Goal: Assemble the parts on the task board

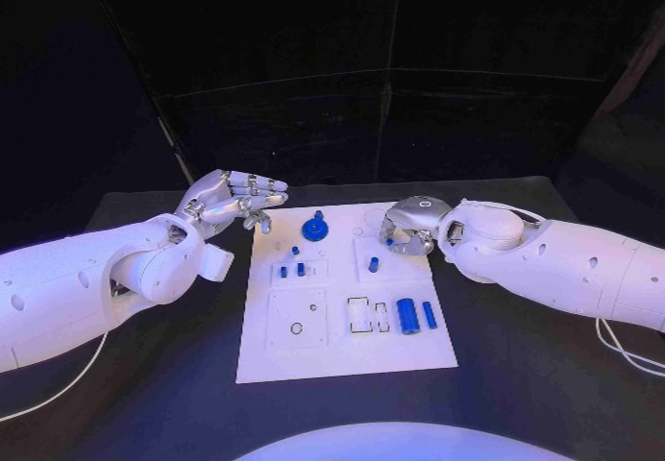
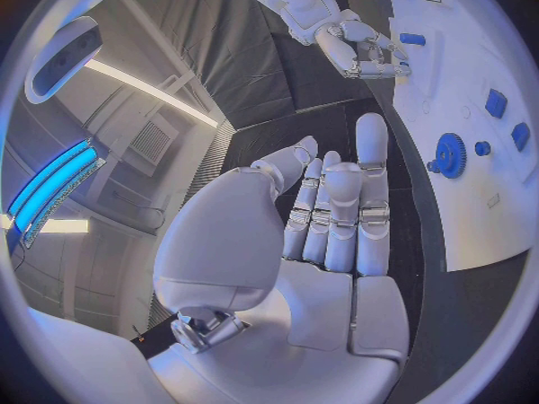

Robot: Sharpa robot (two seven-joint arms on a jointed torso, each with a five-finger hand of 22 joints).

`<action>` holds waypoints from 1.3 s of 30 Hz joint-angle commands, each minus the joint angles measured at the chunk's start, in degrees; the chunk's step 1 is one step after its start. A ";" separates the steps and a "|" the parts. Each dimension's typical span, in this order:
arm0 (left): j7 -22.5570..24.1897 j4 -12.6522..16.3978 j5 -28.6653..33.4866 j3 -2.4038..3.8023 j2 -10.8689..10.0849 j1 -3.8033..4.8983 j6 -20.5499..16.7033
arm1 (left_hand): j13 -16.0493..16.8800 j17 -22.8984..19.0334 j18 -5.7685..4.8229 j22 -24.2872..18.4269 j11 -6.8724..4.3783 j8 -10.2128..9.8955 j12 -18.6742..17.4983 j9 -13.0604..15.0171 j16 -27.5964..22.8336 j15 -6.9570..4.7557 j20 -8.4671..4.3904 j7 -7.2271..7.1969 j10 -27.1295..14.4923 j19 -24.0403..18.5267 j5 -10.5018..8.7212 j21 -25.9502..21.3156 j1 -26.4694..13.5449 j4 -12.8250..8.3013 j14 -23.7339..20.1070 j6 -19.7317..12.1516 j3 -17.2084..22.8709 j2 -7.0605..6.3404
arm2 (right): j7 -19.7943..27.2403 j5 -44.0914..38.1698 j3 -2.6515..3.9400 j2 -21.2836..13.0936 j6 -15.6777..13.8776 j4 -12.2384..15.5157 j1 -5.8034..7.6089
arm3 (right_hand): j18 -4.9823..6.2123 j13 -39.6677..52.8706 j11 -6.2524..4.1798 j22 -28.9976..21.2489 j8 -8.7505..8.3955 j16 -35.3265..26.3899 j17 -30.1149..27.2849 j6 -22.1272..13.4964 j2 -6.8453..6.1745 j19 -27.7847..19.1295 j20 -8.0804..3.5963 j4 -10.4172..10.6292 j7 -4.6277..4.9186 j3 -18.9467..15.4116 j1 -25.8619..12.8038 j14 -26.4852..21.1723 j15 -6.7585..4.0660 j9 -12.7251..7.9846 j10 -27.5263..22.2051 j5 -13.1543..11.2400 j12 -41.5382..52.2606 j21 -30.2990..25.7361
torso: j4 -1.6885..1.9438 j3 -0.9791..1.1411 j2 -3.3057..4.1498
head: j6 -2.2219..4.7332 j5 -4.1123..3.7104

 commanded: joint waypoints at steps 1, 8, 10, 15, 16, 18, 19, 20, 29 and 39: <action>0.86 -0.07 0.38 0.04 0.06 0.06 0.85 | -0.02 -0.05 0.68 -0.08 0.34 0.14 0.34 -0.07 -0.33 0.02 0.10 0.26 0.08 -0.46 0.10 -0.39 -0.34 -0.10 -0.40 -0.19 -0.23 0.37 | -0.72 0.16 -0.05 0.08 1.25 -0.04 0.01 | -0.74 0.17 -0.02 1.05 0.47 0.61 0.36 0.69 0.31 0.81 -0.03 -0.24 -0.09 0.54 -0.29 2.61 -0.52 0.14 0.94 -0.42 0.14 0.82 | 0.03 0.02 0.00 | -0.08 -0.01; 0.82 -0.19 0.38 0.04 0.08 0.06 0.92 | -0.02 -0.05 0.68 -0.08 0.34 0.14 0.34 -0.07 -0.33 0.02 0.10 0.26 0.08 -0.46 0.10 -0.39 -0.34 -0.10 -0.40 -0.19 -0.23 0.37 | -1.78 -0.81 -0.05 0.16 0.14 0.01 -0.06 | -0.92 0.50 -0.64 2.49 1.02 1.17 0.39 2.23 1.28 1.49 -0.44 -1.58 -0.56 1.75 0.29 2.90 -1.06 0.41 3.37 -1.83 0.94 1.84 | 0.00 -0.01 0.00 | -0.18 -0.02; 0.80 -0.22 0.38 0.03 0.09 0.06 0.93 | -0.02 -0.05 0.68 -0.08 0.34 0.14 0.34 -0.07 -0.33 0.02 0.10 0.26 0.08 -0.46 0.10 -0.39 -0.34 -0.10 -0.40 -0.19 -0.23 0.37 | -2.18 -1.23 -0.05 0.19 -0.22 0.05 -0.07 | -0.97 0.60 -0.87 2.84 1.13 1.24 0.33 2.60 1.71 1.61 -0.62 -2.08 -0.68 2.22 0.56 2.92 -1.22 0.47 4.02 -2.32 1.15 2.10 | 0.00 0.01 0.01 | -0.19 -0.13; 0.76 -0.28 0.38 0.03 0.09 0.06 0.94 | -0.02 -0.05 0.68 -0.08 0.34 0.14 0.34 -0.07 -0.33 0.02 0.10 0.26 0.08 -0.46 0.10 -0.39 -0.34 -0.10 -0.40 -0.19 -0.23 0.37 | -3.46 -2.92 -0.05 0.35 -1.23 0.16 -0.11 | -1.12 0.64 -0.99 3.78 1.07 1.17 -0.03 2.88 2.17 1.95 -0.91 -3.44 -0.72 3.25 1.16 2.91 -1.39 0.47 4.56 -3.29 1.10 2.78 | -0.02 0.00 0.00 | -0.26 -0.24; 0.75 -0.28 0.38 0.03 0.09 0.06 0.94 | -0.02 -0.05 0.68 -0.08 0.34 0.14 0.34 -0.07 -0.33 0.02 0.10 0.26 0.08 -0.46 0.10 -0.39 -0.34 -0.10 -0.40 -0.19 -0.23 0.37 | -3.70 -3.22 -0.05 0.39 -1.44 0.18 -0.12 | -1.14 0.63 -0.98 3.95 1.02 1.21 -0.05 2.87 2.17 2.01 -0.94 -3.72 -0.70 3.45 1.25 2.92 -1.40 0.45 4.61 -3.40 1.06 2.91 | 0.01 -0.02 0.00 | -0.27 -0.28; 0.73 -0.30 0.38 0.03 0.10 0.06 0.95 | -0.02 -0.05 0.68 -0.08 0.34 0.14 0.34 -0.07 -0.33 0.02 0.10 0.26 0.08 -0.46 0.10 -0.39 -0.34 -0.10 -0.40 -0.19 -0.23 0.37 | -4.13 -3.83 -0.05 0.48 -1.85 0.24 -0.13 | -1.17 0.63 -0.97 4.12 0.96 1.24 -0.10 2.87 2.15 2.04 -0.96 -4.07 -0.68 3.69 1.33 2.92 -1.41 0.43 4.66 -3.50 1.00 3.05 | 0.02 -0.03 -0.01 | -0.28 -0.33; 0.73 -0.31 0.38 0.03 0.10 0.06 0.96 | -0.02 -0.05 0.68 -0.08 0.34 0.14 0.34 -0.07 -0.33 0.02 0.10 0.26 0.08 -0.46 0.10 -0.39 -0.34 -0.10 -0.40 -0.19 -0.23 0.37 | -4.24 -3.99 -0.05 0.50 -1.97 0.26 -0.14 | -1.17 0.63 -0.97 4.12 0.96 1.24 -0.10 2.87 2.15 2.04 -0.96 -4.07 -0.68 3.69 1.33 2.92 -1.41 0.43 4.66 -3.50 1.00 3.05 | 0.02 -0.02 -0.01 | -0.30 -0.35; 0.72 -0.32 0.38 0.03 0.11 0.06 0.96 | -0.02 -0.05 0.68 -0.08 0.34 0.14 0.34 -0.07 -0.33 0.02 0.10 0.26 0.08 -0.46 0.10 -0.39 -0.34 -0.10 -0.40 -0.19 -0.23 0.37 | -4.40 -4.24 -0.05 0.54 -2.17 0.30 -0.15 | -1.18 0.63 -0.95 4.27 0.90 1.30 -0.12 2.88 2.12 2.07 -0.99 -4.39 -0.65 3.92 1.37 2.93 -1.41 0.41 4.73 -3.57 0.95 3.19 | 0.03 -0.02 -0.02 | -0.32 -0.36; 0.54 -0.42 0.38 0.03 0.09 0.06 1.14 | -0.04 -0.18 0.68 -0.12 0.37 0.13 0.36 -0.08 -0.37 0.05 0.11 0.29 0.01 -0.49 0.11 -0.44 -0.31 -0.12 -0.48 -0.22 -0.27 0.40 | -4.95 -5.32 -0.05 0.15 -4.11 1.60 -0.27 | -1.26 0.63 -0.91 4.76 0.81 1.40 -0.15 2.89 1.93 2.22 -1.00 -4.89 -0.60 4.21 1.32 2.95 -1.39 0.37 4.83 -3.66 0.86 3.53 | 0.01 -0.05 -0.05 | -0.28 -0.45; 0.44 -0.60 0.38 0.02 -0.04 0.06 1.26 | -0.04 -0.18 0.68 -0.12 0.37 0.13 0.36 -0.08 -0.37 0.05 0.11 0.29 0.01 -0.49 0.11 -0.44 -0.31 -0.12 -0.48 -0.22 -0.27 0.40 | -5.14 -5.25 -0.03 -2.06 -7.31 5.23 -0.31 | -1.29 0.64 -0.89 5.06 0.71 1.45 -0.23 2.89 1.82 2.28 -1.00 -5.33 -0.57 4.55 1.28 2.96 -1.39 0.33 4.94 -3.62 0.79 3.79 | 0.03 -0.03 -0.06 | -0.24 -0.46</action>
